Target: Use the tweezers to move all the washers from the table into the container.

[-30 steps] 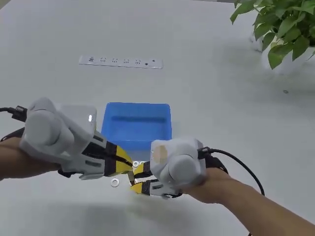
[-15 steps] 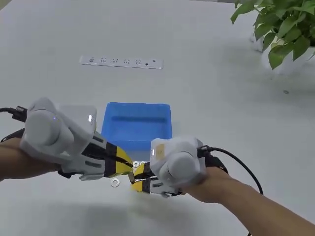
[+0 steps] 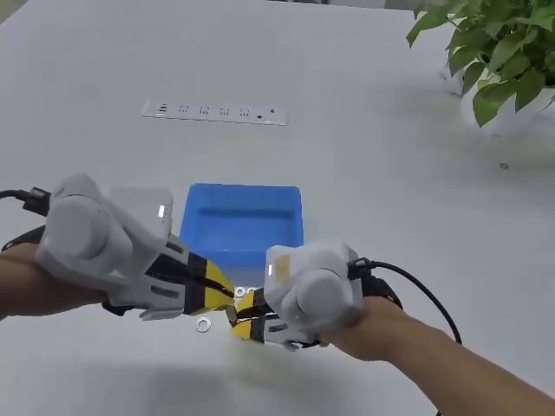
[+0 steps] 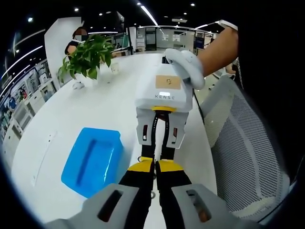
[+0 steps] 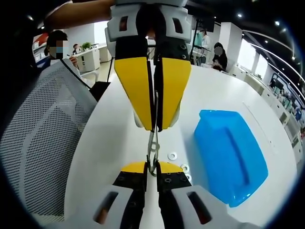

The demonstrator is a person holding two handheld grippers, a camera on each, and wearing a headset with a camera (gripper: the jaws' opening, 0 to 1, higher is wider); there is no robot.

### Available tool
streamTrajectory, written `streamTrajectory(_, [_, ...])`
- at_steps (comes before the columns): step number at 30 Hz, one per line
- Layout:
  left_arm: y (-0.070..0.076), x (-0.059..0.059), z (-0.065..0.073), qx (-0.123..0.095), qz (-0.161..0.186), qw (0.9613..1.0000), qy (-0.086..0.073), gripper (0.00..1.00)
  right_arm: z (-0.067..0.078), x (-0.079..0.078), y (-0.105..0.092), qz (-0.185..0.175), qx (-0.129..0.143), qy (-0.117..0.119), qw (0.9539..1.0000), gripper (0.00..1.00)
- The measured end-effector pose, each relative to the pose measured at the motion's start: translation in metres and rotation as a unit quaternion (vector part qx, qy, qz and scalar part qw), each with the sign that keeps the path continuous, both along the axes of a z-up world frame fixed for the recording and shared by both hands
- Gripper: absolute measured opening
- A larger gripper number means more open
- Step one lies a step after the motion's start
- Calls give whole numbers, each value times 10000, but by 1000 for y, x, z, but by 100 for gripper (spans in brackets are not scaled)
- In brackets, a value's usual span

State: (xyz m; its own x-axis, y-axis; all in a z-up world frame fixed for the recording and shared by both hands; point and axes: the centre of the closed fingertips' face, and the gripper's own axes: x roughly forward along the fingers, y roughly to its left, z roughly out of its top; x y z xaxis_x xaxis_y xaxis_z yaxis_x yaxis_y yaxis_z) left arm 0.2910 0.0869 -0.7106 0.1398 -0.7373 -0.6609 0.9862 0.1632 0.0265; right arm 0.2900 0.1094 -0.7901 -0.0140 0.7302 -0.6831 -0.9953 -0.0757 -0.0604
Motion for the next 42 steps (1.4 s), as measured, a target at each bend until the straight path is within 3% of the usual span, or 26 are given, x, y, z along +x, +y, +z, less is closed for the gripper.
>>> streamTrajectory(25, [-1,0,33,-89,-27,9999,-77,6,33,1,-1,149,21,-128,9998,8])
streamTrajectory(42, [-4,21,66,-119,-143,9994,-298,5,66,25,-3,114,18,-356,9993,9])
